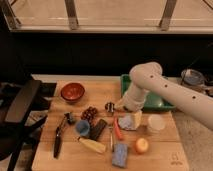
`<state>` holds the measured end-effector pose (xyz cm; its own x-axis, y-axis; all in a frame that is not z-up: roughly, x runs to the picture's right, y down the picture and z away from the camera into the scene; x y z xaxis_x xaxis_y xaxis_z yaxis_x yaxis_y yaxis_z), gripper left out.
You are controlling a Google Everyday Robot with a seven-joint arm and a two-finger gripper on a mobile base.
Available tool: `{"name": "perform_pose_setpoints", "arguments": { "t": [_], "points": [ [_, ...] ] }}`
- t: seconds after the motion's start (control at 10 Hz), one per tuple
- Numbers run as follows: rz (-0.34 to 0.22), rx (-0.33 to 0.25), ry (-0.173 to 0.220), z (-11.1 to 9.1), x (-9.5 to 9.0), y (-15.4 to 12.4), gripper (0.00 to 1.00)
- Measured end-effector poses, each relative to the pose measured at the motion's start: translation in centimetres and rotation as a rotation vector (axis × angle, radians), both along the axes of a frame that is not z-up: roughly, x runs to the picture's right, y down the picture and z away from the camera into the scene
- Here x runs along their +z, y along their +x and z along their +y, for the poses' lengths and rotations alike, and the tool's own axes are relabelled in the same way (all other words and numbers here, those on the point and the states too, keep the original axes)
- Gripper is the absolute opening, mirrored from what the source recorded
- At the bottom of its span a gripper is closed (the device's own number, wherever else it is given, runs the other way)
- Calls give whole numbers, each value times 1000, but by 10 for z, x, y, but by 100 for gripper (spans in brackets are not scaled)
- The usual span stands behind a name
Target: Place fork in paper cup
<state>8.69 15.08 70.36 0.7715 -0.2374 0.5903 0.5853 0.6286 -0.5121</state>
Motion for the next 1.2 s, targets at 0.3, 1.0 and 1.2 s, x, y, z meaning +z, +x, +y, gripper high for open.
{"name": "perform_pose_setpoints", "arguments": {
  "t": [0.3, 1.0, 1.2],
  "points": [
    [15, 91, -62, 20, 10, -18, 80],
    [169, 258, -86, 33, 23, -35, 80],
    [168, 257, -86, 33, 23, -35, 80]
  ]
}}
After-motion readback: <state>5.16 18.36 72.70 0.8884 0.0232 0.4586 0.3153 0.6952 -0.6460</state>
